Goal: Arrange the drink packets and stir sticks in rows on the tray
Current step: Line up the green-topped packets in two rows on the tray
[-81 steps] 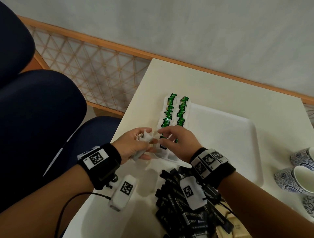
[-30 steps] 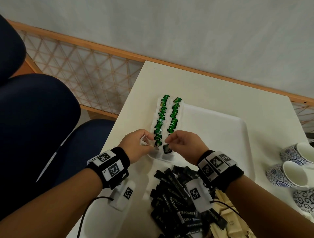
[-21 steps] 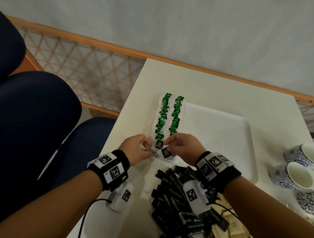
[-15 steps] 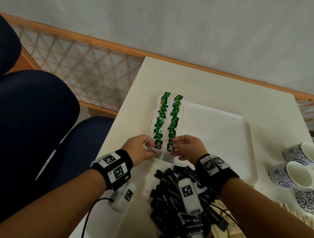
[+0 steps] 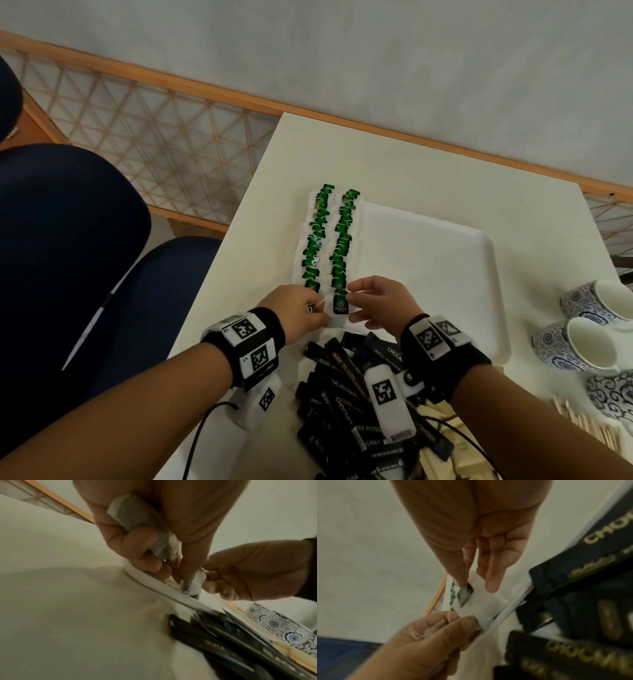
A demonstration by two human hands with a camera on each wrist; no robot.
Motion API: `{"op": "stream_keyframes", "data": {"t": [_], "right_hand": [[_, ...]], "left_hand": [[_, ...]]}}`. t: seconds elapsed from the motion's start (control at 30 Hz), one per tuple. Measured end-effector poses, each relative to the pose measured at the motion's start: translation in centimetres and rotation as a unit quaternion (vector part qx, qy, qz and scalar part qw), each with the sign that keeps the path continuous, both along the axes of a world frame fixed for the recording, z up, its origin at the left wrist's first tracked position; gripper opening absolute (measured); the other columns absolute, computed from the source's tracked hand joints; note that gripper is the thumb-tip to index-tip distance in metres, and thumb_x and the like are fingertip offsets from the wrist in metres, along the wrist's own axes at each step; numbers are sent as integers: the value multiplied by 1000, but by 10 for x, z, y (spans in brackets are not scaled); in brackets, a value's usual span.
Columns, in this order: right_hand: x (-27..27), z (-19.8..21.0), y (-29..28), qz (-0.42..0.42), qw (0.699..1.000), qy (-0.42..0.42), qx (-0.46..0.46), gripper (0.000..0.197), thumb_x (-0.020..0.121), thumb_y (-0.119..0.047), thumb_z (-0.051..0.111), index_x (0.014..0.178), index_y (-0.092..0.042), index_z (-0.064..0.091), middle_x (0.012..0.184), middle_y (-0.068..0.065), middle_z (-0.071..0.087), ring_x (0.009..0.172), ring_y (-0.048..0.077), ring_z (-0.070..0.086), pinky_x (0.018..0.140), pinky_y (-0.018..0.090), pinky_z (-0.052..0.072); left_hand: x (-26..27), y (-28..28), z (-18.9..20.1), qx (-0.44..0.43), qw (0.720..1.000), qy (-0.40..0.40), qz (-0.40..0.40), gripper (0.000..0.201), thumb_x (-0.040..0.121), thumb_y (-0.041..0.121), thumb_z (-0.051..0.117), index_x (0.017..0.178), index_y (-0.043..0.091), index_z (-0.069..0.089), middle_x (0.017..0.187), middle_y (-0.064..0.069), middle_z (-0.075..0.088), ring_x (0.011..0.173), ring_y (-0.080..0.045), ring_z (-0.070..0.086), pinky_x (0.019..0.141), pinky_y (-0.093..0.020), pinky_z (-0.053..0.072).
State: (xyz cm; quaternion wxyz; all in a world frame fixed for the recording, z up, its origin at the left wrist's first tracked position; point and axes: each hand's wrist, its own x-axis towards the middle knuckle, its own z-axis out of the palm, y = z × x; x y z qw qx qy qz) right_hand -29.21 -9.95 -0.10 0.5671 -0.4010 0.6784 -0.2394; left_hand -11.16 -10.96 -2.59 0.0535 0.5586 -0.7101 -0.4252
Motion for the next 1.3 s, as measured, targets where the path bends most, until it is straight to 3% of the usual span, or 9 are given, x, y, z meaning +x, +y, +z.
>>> {"op": "stream_keyframes", "data": {"t": [0.17, 0.33, 0.47, 0.6, 0.77, 0.9, 1.0, 1.13, 1.3], "right_hand": [[0, -11, 3, 140, 975, 170, -14, 37, 70, -23, 83, 96, -24, 57, 70, -6, 58, 60, 7, 52, 56, 20, 45], [9, -17, -2, 176, 956, 227, -66, 50, 68, -39, 83, 102, -24, 49, 74, -8, 59, 64, 7, 53, 60, 22, 45], [10, -17, -7, 183, 941, 261, -113, 43, 77, -34, 76, 108, -23, 46, 74, -2, 64, 70, 17, 60, 70, 34, 52], [6, -17, -9, 181, 942, 260, -109, 46, 78, -30, 76, 111, -24, 44, 72, -5, 61, 71, 17, 60, 69, 33, 51], [5, -18, -4, 207, 946, 239, -65, 57, 71, -41, 79, 112, -26, 42, 74, -6, 62, 69, 12, 59, 65, 26, 49], [6, -11, -4, 201, 952, 221, -69, 64, 69, -41, 81, 116, -27, 40, 75, -9, 58, 69, 8, 56, 61, 21, 43], [9, -9, -5, 206, 949, 228, -77, 59, 72, -43, 77, 116, -29, 41, 77, -10, 59, 71, 6, 57, 59, 20, 41], [15, -19, -6, 240, 923, 294, -72, 58, 76, -49, 70, 118, -28, 35, 87, -5, 63, 78, 15, 61, 74, 33, 52], [15, -20, -11, 236, 907, 337, -87, 66, 75, -54, 68, 121, -26, 29, 84, -6, 62, 75, 15, 60, 66, 30, 48]], "left_hand": [[-5, -2, 1, -30, 998, -57, -23, 22, 86, 38, 63, 81, 17, 58, 86, -1, 57, 81, -20, 56, 72, -31, 45], [-9, -4, 1, -60, 994, -82, -36, 21, 87, 38, 60, 84, 18, 56, 92, -2, 56, 83, -22, 56, 72, -34, 47], [-6, -4, 0, -50, 998, -22, 11, 22, 84, 36, 65, 83, 14, 60, 88, -2, 60, 81, -20, 57, 70, -32, 44], [3, -3, 3, -22, 991, 65, 114, 7, 84, 29, 66, 84, 22, 67, 86, 8, 64, 83, -12, 58, 70, -25, 45], [22, -4, 9, 147, 934, 201, 256, 16, 90, 20, 54, 100, 18, 65, 82, -3, 63, 59, -16, 52, 45, -23, 38], [32, -7, 15, 265, 869, 304, 287, 25, 94, 17, 39, 112, 11, 55, 76, -7, 61, 54, -20, 51, 40, -22, 34], [35, -8, 22, 288, 850, 331, 291, 29, 91, 8, 34, 112, 10, 54, 85, -12, 59, 57, -22, 52, 40, -22, 35], [38, -9, 27, 312, 834, 359, 280, 46, 81, -13, 26, 114, 8, 51, 91, -15, 60, 68, -25, 61, 44, -26, 48], [39, -9, 25, 333, 806, 404, 277, 52, 80, -23, 27, 116, 6, 52, 109, -21, 63, 76, -25, 70, 56, -35, 59]]}}
